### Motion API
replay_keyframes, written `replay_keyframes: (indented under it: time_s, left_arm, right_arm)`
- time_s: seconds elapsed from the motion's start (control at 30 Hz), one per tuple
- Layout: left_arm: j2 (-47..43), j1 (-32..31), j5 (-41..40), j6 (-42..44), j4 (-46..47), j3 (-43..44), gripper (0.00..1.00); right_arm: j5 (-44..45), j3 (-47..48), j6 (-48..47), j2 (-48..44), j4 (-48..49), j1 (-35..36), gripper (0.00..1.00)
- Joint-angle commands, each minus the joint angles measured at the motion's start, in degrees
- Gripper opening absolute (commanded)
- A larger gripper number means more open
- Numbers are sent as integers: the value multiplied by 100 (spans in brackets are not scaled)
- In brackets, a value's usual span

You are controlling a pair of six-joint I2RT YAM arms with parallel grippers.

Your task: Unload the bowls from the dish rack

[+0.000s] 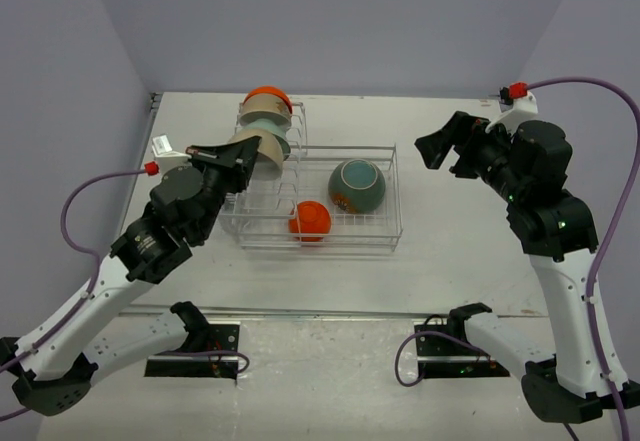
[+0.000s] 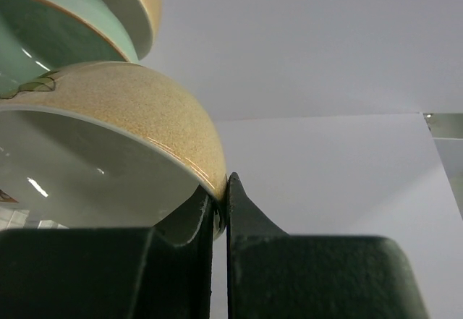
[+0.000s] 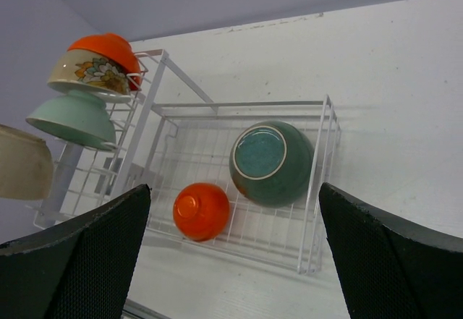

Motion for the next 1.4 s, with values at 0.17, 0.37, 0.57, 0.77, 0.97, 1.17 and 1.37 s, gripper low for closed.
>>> replay_keyframes:
  time_s: [0.17, 0.37, 0.57, 0.77, 0.97, 1.17, 1.37]
  left_arm:
    - [-230, -23, -365, 867, -410, 1240, 0]
    - [-46, -14, -1585, 1808, -2572, 3104, 0]
    - [762, -14, -2894, 2037, -5384, 5056, 0]
    - [903, -5, -3363, 2134, -5651, 4066, 0]
    - [1160, 807, -2780, 3114, -4715, 3224, 0]
    - [1165, 2314, -1176, 4479, -3006, 2525, 0]
    - [1842, 4228, 735, 5017, -2601, 2877, 0]
  right_arm:
    - [154, 56, -65, -9, 130, 24, 99]
    - [154, 161, -91, 26, 69, 24, 99]
    - [-118, 232, -21, 140, 51, 24, 99]
    - [-575, 416, 102, 430, -54, 33, 99]
    - [-699, 469, 102, 448, -28, 32, 99]
    - [-716, 355, -3, 421, -37, 59, 99]
    - [-672, 460, -47, 509, -63, 103, 99]
